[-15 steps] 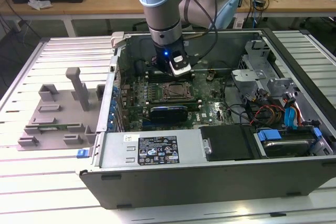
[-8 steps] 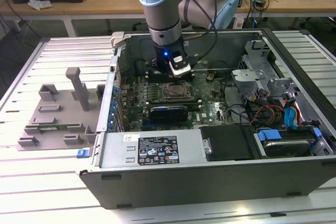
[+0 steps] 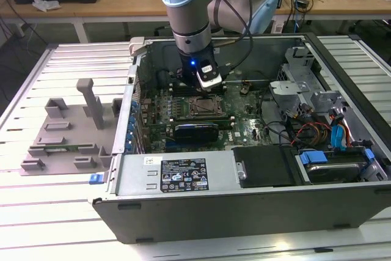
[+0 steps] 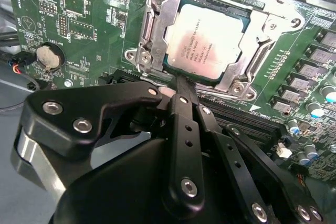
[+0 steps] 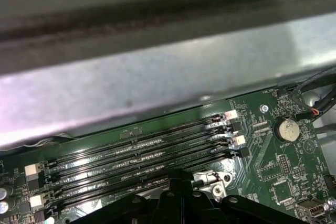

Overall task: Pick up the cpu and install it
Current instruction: 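Install the first cpu locking lever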

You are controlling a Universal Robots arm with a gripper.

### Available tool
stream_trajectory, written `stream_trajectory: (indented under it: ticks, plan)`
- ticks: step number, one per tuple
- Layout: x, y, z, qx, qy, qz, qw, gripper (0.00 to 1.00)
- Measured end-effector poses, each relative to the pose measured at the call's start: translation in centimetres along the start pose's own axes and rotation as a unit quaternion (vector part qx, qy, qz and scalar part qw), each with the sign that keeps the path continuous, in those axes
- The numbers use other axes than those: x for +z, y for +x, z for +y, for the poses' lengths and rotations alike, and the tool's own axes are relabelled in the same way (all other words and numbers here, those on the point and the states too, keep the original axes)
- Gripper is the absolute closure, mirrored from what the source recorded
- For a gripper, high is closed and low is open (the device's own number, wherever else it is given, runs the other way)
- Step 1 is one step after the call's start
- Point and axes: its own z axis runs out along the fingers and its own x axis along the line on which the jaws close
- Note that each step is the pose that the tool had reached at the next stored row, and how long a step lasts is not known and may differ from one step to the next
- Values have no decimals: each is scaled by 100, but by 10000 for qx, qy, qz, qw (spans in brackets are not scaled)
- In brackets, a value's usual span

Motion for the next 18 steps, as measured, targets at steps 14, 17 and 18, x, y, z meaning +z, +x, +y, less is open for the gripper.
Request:
stream_trajectory:
  ticks: [14, 17, 18]
  plan:
    - [-154, -10, 82, 0, 0, 0, 10000, 89]
    - [-149, 2, 122, -1, 0, 0, 10000, 89]
    - [-148, 3, 122, 0, 2, -1, 10000, 89]
